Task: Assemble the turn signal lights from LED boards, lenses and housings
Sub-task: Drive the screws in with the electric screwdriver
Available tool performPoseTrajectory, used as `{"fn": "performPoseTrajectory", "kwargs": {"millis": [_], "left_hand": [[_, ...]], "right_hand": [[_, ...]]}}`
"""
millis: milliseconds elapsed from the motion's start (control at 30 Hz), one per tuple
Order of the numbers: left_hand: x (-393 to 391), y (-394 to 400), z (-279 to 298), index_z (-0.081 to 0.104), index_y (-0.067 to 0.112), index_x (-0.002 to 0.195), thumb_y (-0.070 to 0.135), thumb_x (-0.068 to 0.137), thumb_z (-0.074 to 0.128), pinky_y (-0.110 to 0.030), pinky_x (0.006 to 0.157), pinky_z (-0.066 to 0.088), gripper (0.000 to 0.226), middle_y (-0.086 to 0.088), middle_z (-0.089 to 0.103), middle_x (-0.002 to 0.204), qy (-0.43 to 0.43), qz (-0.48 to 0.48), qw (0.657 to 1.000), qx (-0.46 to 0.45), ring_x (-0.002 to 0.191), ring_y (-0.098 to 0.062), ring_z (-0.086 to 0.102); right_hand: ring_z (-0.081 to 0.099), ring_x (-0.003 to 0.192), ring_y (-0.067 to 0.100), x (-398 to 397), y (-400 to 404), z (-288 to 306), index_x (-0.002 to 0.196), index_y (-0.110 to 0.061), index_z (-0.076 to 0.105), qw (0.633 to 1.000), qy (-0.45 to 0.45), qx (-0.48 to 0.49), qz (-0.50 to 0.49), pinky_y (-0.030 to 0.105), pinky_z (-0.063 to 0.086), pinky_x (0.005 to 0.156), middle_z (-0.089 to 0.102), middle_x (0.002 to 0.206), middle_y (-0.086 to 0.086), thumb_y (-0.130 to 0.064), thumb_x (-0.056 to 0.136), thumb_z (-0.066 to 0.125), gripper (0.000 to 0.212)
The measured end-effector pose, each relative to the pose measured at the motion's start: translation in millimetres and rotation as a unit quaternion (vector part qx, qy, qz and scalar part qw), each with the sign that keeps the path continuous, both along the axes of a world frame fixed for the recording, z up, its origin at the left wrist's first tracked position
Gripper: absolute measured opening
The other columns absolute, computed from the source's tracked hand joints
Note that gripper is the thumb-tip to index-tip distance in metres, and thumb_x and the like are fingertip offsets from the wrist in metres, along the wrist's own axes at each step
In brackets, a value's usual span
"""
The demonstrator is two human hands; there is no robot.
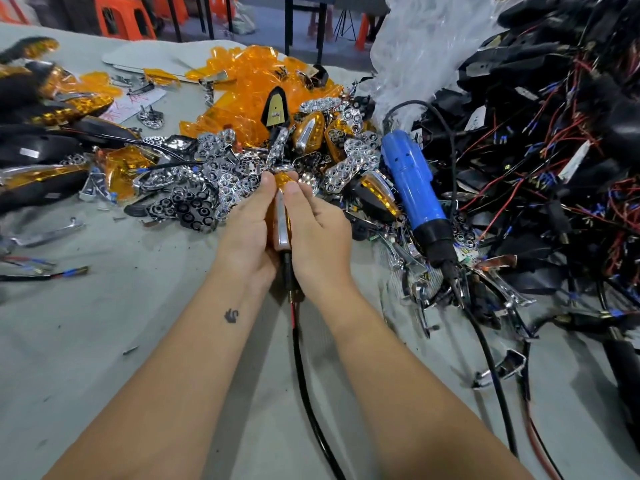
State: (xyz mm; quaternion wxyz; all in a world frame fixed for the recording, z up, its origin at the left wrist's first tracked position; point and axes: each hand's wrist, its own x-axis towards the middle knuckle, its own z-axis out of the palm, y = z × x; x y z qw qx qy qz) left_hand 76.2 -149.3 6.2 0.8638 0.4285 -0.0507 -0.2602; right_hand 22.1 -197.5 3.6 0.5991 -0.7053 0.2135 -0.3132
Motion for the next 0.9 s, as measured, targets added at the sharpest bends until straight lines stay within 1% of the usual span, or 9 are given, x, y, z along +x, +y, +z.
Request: {"fn": "performPoseTrajectory", "kwargs": {"millis": [67,133,300,433,533,633,700,800,900], "left_hand": [[-0.6,0.5,-1.1,0.075,0.014,0.085,0.033,0.098,0.056,-0.030,0.071,0.060,0.030,-0.004,0.072,0.082,0.000,0.000,1.000,-0.001,0.074,-0.016,0.069],[-0.8,3.1,-0.4,0.077,0.016,0.075,0.036,0.096,0.058,-0.027,0.063,0.059,0.034,-0.002,0.070,0.078,-0.001,-0.021,1.000,-0.009,0.070,-0.015,0.069],[0.1,9.5,3.1,0.072,0.013,0.100,0.040,0.086,0.060,-0.027,0.067,0.058,0.033,-0.002,0.072,0.085,-0.037,-0.088,0.995,0.021,0.077,-0.018,0.070],[-2.5,12.2,3.3,0.069,0.013,0.105,0.037,0.077,0.062,-0.029,0.075,0.059,0.038,-0.001,0.073,0.088,-0.032,-0.074,0.997,-0.007,0.081,-0.017,0.070],[-6.2,11.7,3.8,0.071,0.015,0.103,0.039,0.082,0.061,-0.031,0.075,0.059,0.033,-0.001,0.074,0.090,-0.014,-0.074,0.997,-0.020,0.084,-0.017,0.072],[-10.4,8.5,5.1,0.073,0.015,0.105,0.037,0.094,0.057,-0.030,0.074,0.057,0.029,-0.002,0.074,0.093,-0.026,-0.073,0.997,0.003,0.087,-0.018,0.072],[-11.1,7.5,2.6,0.071,0.017,0.112,0.033,0.099,0.054,-0.026,0.075,0.056,0.027,0.000,0.075,0.098,-0.101,-0.019,0.992,0.075,0.090,-0.015,0.071],[-13.9,9.8,-2.9,0.063,0.024,0.128,0.031,0.102,0.050,-0.023,0.093,0.050,0.030,0.010,0.068,0.118,-0.277,0.045,0.930,0.240,0.110,-0.003,0.063],[-21.2,14.7,-4.4,0.054,0.024,0.135,0.026,0.101,0.054,-0.012,0.090,0.044,0.035,0.018,0.059,0.121,-0.318,0.026,0.905,0.281,0.107,0.013,0.055]], "right_hand": [[0.051,0.051,0.002,-0.7,0.5,1.3,0.052,-0.027,0.059,0.999,-0.008,0.041,0.014,0.021,0.040,0.053,0.056,0.051,-0.014,-0.038,0.099,0.055,0.048],[0.055,0.054,0.003,-0.3,0.4,3.5,0.053,-0.025,0.064,0.992,-0.003,0.114,0.046,0.020,0.043,0.056,0.059,0.054,-0.013,-0.040,0.100,0.053,0.051],[0.063,0.057,0.001,-1.3,-7.8,0.5,0.057,-0.035,0.074,0.977,0.009,0.201,0.070,0.018,0.052,0.061,0.067,0.060,-0.012,-0.046,0.102,0.048,0.053],[0.067,0.063,0.007,-2.9,-12.1,1.5,0.081,-0.021,0.074,0.976,0.037,0.205,0.068,0.017,0.051,0.057,0.070,0.068,-0.007,-0.050,0.099,0.052,0.041],[0.064,0.057,0.007,-1.7,-13.0,1.2,0.063,-0.023,0.075,0.976,0.014,0.202,0.075,0.018,0.049,0.056,0.069,0.063,-0.005,-0.048,0.099,0.054,0.048],[0.066,0.066,0.012,-2.7,-12.9,-0.3,0.064,-0.027,0.076,0.970,-0.003,0.232,0.071,0.030,0.051,0.070,0.070,0.069,-0.005,-0.050,0.096,0.056,0.044],[0.066,0.069,0.011,-2.7,-12.9,-4.2,0.066,-0.030,0.075,0.971,-0.014,0.231,0.051,0.032,0.052,0.073,0.069,0.069,-0.008,-0.052,0.096,0.054,0.043],[0.065,0.069,0.002,-4.5,-11.0,-5.4,0.072,-0.036,0.071,0.981,-0.026,0.194,-0.009,0.026,0.052,0.073,0.068,0.068,-0.016,-0.057,0.098,0.043,0.044],[0.064,0.086,-0.003,-6.4,-13.6,-3.0,0.095,-0.038,0.063,0.978,-0.045,0.197,-0.056,0.020,0.048,0.074,0.069,0.087,-0.019,-0.056,0.103,0.033,0.036]]}}
